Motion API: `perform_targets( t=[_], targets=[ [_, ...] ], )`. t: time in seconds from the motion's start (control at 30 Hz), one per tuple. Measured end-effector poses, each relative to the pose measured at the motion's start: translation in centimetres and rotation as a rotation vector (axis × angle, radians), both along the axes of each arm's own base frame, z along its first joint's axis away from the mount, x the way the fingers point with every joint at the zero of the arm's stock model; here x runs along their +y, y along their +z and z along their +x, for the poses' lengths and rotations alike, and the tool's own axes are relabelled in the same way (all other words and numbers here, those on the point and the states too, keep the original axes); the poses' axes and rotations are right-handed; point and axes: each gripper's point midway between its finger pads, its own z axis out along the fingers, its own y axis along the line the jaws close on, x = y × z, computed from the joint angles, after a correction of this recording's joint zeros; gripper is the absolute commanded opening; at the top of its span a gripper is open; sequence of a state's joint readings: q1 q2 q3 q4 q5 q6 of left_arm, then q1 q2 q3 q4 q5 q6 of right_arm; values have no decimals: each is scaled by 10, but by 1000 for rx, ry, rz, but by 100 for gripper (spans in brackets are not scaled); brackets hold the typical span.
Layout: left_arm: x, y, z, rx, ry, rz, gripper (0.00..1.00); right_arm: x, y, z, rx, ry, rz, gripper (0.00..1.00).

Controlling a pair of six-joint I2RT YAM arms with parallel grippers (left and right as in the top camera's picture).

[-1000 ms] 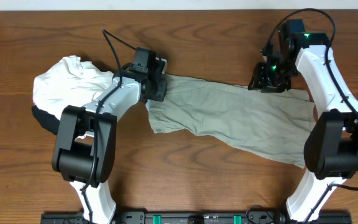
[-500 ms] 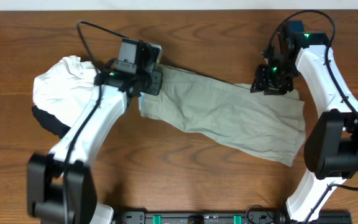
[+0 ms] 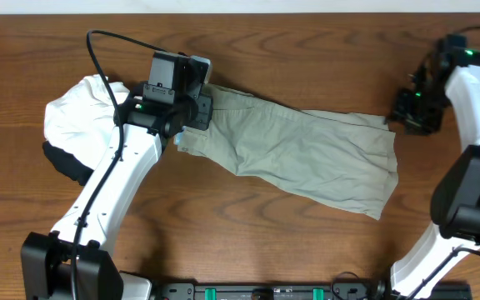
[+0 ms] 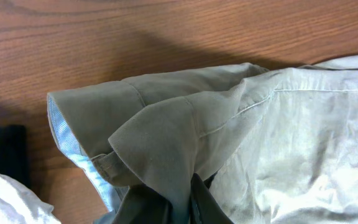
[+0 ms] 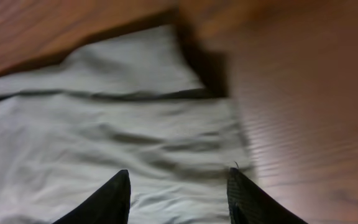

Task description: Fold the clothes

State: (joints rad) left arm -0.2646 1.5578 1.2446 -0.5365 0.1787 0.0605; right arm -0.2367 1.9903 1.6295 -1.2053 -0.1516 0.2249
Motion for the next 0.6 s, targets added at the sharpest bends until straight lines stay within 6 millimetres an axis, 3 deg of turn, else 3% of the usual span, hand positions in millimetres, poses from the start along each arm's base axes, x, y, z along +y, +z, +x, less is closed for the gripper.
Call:
perform_targets(
  t=[0.2,0.4,0.6],
  targets=[
    [1,0,0,1,2,2,24,-24,-37,-7,-20,-82,1,47],
    [1,0,0,1,2,2,27,-14,-76,-3,-105,-65,47,43],
    [1,-1,-1,10,9,-1,28,-2,-76,11,-197,-23,117,44]
  ],
)
